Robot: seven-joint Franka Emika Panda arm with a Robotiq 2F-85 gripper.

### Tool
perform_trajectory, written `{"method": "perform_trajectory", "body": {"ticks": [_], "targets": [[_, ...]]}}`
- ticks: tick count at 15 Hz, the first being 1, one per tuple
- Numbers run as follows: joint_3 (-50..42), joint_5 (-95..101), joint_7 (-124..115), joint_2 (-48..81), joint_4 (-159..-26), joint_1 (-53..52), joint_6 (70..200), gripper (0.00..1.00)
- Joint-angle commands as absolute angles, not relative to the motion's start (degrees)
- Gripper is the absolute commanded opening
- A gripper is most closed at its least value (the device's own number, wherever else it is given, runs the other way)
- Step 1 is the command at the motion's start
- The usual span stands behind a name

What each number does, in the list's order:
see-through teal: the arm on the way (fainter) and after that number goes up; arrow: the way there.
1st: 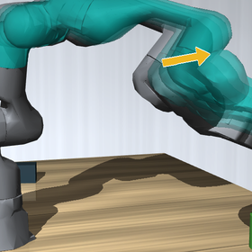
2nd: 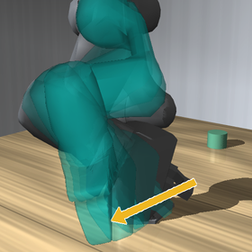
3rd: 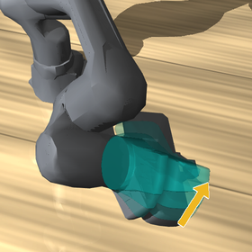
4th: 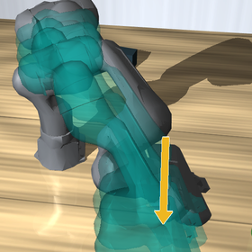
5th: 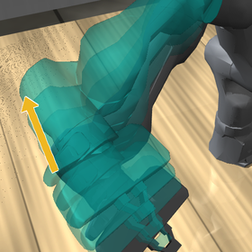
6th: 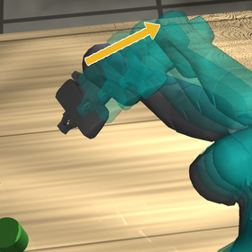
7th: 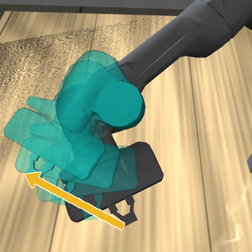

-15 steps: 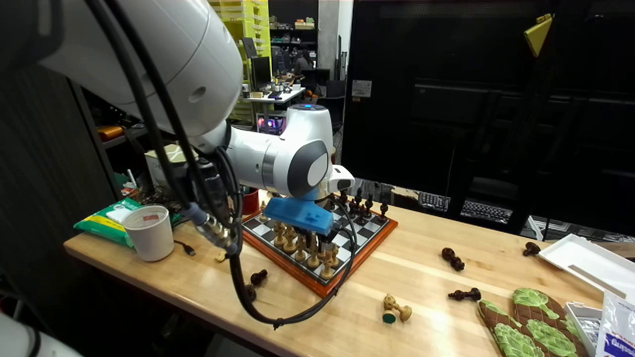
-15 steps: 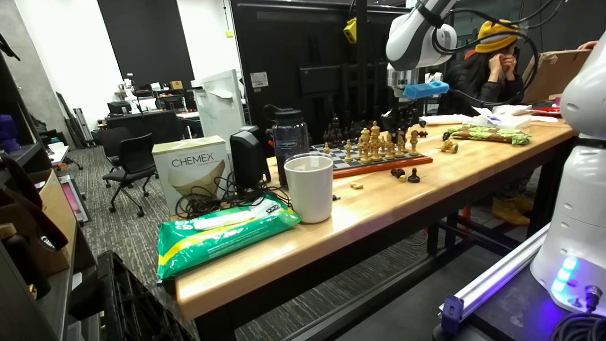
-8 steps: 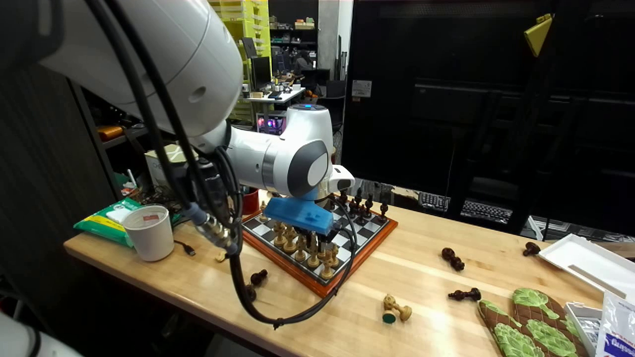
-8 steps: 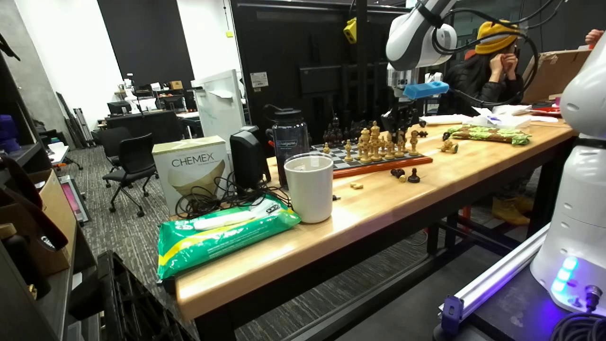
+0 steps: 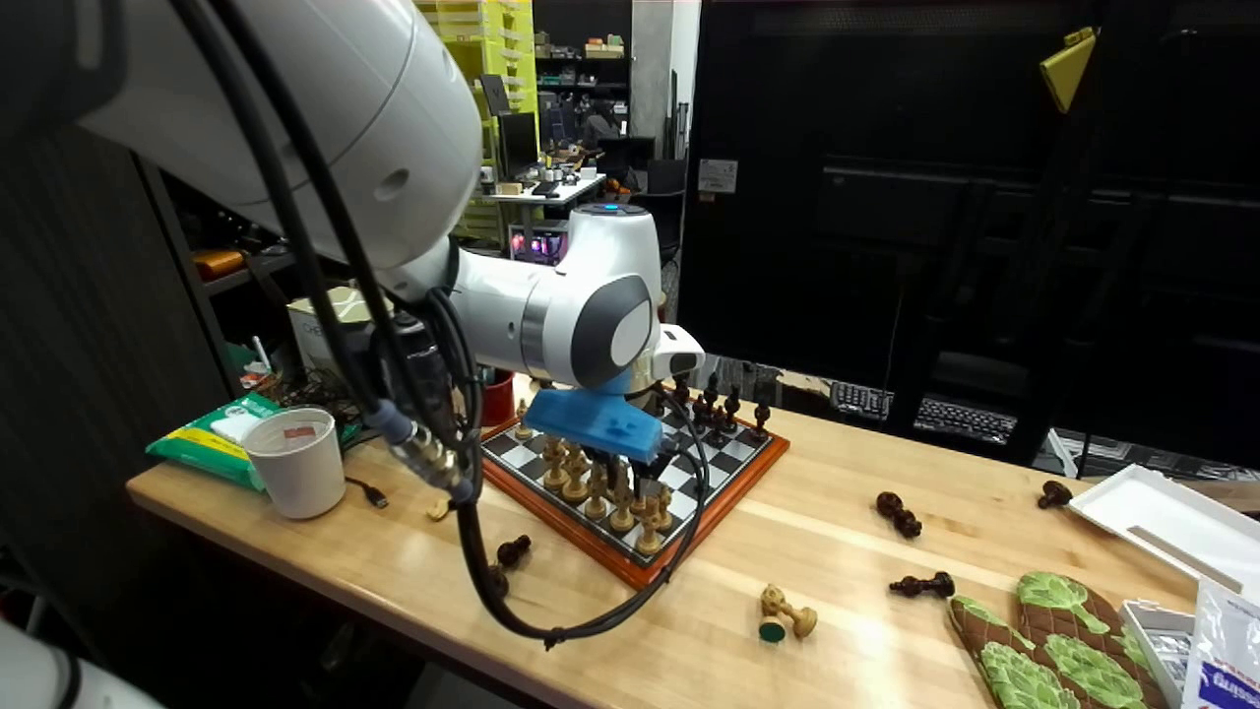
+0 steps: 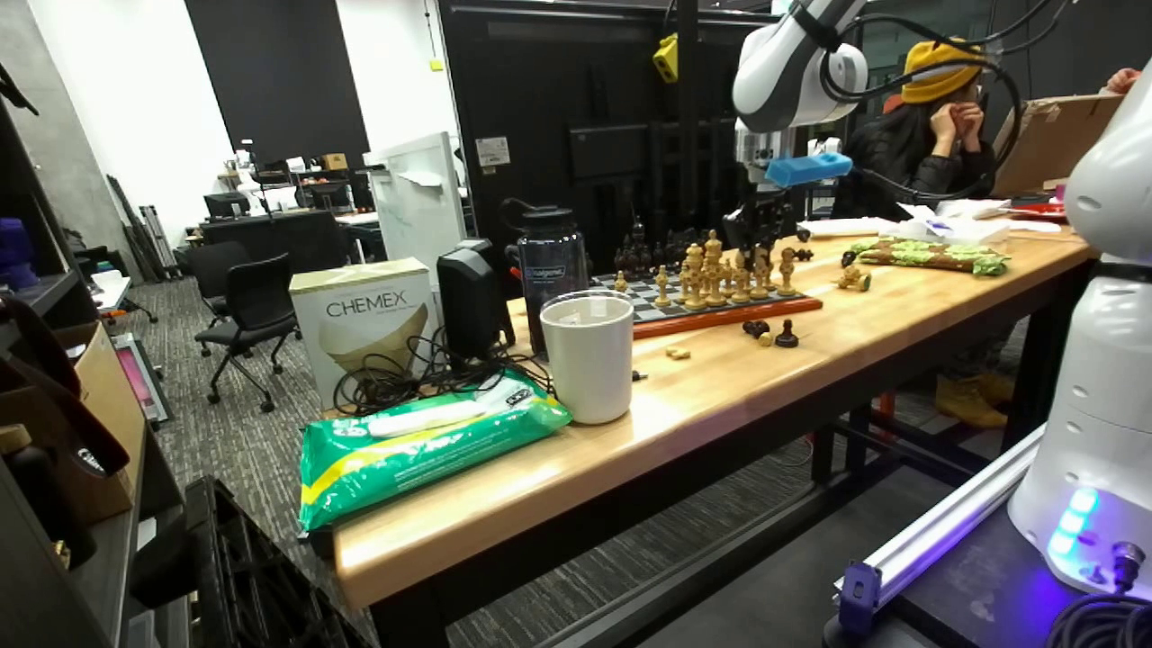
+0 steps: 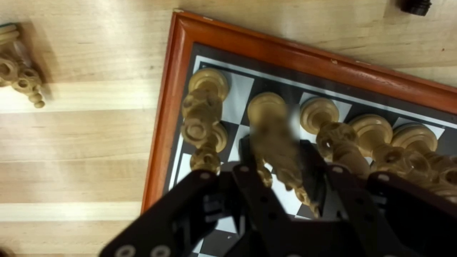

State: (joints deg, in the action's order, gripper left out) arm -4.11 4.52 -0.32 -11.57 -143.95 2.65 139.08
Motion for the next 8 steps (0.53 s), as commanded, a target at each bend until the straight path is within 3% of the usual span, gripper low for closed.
{"method": "perform_trajectory", "body": {"ticks": [1,8], "targets": [[-3.5,4.52,-0.09,-12.71,-143.62,2.98,137.93,0.34],[-3.23,5.2,-0.54,-13.1,-142.83,3.12,137.41,0.3]]}}
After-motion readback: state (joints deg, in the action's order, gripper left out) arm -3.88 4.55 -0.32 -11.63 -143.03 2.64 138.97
